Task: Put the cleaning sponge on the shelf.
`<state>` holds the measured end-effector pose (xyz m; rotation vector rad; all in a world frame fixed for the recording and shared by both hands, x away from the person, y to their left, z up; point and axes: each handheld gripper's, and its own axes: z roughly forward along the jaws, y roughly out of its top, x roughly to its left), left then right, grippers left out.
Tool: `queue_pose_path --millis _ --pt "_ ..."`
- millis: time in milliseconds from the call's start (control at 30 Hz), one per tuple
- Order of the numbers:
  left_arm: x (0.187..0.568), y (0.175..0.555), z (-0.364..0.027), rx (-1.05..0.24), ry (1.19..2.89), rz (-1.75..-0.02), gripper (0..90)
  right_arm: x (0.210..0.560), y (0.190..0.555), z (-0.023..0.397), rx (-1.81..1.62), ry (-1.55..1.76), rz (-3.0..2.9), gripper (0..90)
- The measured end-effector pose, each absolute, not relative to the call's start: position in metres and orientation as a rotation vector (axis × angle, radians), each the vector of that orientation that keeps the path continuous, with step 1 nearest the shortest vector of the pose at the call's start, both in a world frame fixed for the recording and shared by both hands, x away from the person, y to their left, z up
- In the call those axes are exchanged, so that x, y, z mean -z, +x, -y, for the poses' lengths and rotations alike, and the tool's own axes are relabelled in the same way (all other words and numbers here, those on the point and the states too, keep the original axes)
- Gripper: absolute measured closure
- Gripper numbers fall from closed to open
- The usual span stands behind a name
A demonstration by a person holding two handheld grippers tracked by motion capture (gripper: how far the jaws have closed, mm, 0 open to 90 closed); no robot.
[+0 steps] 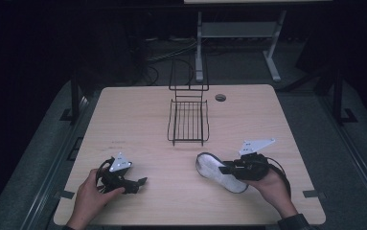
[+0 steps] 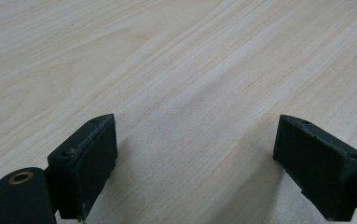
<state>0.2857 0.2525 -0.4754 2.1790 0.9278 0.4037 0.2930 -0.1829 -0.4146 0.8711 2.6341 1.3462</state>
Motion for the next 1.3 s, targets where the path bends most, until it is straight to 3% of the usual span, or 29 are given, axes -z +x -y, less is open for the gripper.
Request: queue_pose_path --millis 1300 --pt "0.475 0.286 -0.252 -0.404 2.177 -0.93 12.7 0.374 0.323 0.197 -1.429 0.927 -2.44 75.1"
